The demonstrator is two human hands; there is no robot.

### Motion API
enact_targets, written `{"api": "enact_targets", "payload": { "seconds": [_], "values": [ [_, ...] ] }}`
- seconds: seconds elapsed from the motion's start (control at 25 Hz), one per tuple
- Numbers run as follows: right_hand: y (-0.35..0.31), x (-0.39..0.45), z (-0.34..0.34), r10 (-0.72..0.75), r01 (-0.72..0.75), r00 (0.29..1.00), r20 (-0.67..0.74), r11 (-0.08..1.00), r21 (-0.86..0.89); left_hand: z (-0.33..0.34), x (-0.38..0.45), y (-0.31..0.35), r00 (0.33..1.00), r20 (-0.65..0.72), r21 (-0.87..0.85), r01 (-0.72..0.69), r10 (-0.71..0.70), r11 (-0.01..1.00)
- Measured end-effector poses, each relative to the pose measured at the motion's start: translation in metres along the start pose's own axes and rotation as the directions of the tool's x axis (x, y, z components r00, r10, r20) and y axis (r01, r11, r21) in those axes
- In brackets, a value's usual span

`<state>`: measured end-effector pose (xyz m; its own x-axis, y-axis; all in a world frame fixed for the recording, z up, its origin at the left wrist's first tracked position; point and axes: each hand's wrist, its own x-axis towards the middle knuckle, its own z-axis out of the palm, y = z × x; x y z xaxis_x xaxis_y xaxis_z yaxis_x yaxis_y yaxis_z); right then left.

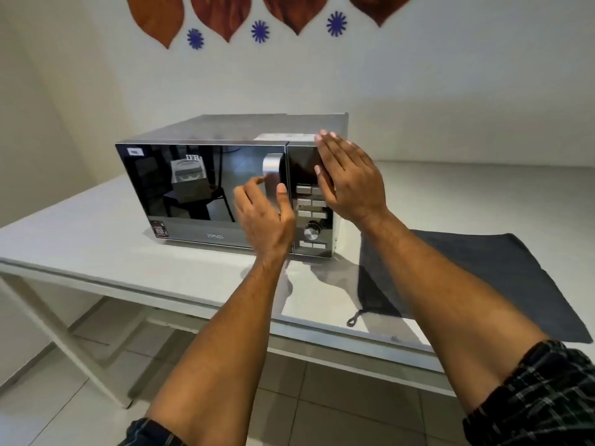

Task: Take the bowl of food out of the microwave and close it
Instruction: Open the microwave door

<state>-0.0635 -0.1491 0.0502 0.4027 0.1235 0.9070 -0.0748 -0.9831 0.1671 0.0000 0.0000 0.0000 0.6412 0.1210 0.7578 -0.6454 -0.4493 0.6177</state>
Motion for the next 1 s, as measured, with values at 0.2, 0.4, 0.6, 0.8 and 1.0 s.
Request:
{"api": "enact_targets", "payload": {
  "seconds": [0.2, 0.4, 0.6, 0.8, 1.0],
  "values": [
    [-0.018, 0.029, 0.010, 0.063, -0.071, 0.992, 0.109, 0.996, 0.063, 0.007, -0.001, -0.001, 0.947, 0.254, -0.160, 0.241, -0.196, 0.957],
    [-0.017, 0.035, 0.015, 0.123, -0.122, 0.992, -0.002, 0.984, 0.132, 0.015, 0.011, 0.000, 0.902, 0.268, -0.138, 0.384, -0.338, 0.913],
    [-0.018, 0.036, 0.022, 0.128, -0.127, 0.992, 0.003, 0.979, 0.160, 0.006, 0.002, -0.005, 0.954, 0.123, -0.183, 0.291, -0.272, 0.939],
    [-0.028, 0.002, 0.029, 0.144, -0.128, 0.968, -0.204, 0.988, 0.087, -0.028, 0.002, -0.012, 0.964, 0.184, -0.191, 0.225, -0.190, 0.955],
    [-0.050, -0.100, 0.041, 0.163, -0.241, 0.967, 0.198, 0.843, 0.482, -0.067, 0.049, 0.000, 0.975, 0.024, -0.104, 0.220, -0.219, 0.970]
  ]
}}
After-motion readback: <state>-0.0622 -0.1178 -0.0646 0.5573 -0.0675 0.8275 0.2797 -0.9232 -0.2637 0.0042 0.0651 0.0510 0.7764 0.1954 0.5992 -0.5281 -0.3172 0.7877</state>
